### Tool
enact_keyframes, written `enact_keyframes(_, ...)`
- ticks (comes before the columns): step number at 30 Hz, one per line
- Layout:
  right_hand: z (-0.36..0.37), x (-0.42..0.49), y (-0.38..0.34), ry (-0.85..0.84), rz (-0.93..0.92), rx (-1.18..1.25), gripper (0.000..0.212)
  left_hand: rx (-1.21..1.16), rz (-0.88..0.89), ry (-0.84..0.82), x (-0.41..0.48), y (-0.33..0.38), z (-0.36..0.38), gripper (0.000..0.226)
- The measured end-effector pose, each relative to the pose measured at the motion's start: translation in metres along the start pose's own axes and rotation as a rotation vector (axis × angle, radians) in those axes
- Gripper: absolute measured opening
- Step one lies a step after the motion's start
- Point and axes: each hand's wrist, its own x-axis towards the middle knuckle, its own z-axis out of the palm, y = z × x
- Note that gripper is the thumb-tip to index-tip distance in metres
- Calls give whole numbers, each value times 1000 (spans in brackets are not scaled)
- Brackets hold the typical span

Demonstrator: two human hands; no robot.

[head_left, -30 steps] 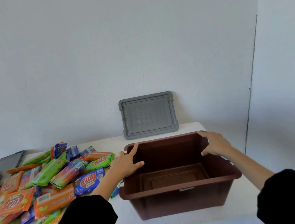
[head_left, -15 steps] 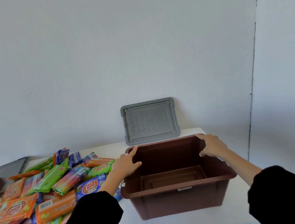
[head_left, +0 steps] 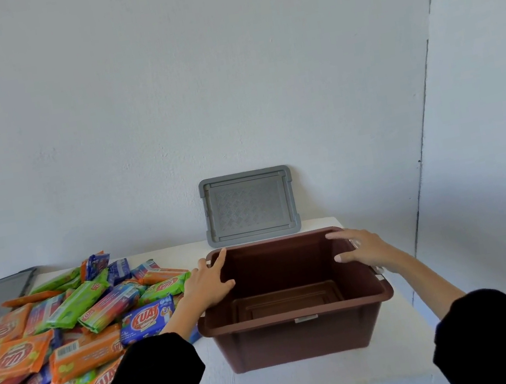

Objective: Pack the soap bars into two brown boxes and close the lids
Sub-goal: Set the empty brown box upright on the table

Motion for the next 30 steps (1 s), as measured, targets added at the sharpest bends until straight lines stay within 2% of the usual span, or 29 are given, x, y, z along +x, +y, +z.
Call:
enact_keyframes(4,-7,-7,10,-82,-31,102,22,-176,7,-20,-2,-5,-2,68)
enact_keyframes(8,-1,-15,19,-1,-20,246,11,-354,11,-10,-6,-7,-2,57)
enact_keyframes(11,6,-19,21,48,-27,324,14,-396,20,-8,-8,-8,-2,44)
enact_keyframes(16,-5,-13,9,31,-48,86,12,-454,28,44,-14,-6,-5,34)
enact_keyframes(19,-9,-8,-8,167,-88,-13,15,-506,26,126,-19,-4,-9,35)
enact_keyframes(22,-1,0,-35,219,-130,-40,19,-555,-1,201,-26,-8,-15,36)
enact_keyframes(26,31,17,-87,129,-232,8,27,-551,-51,277,-39,-32,-31,37)
enact_keyframes(30,81,39,-152,-5,-332,41,37,-567,-148,333,-57,-86,-50,38)
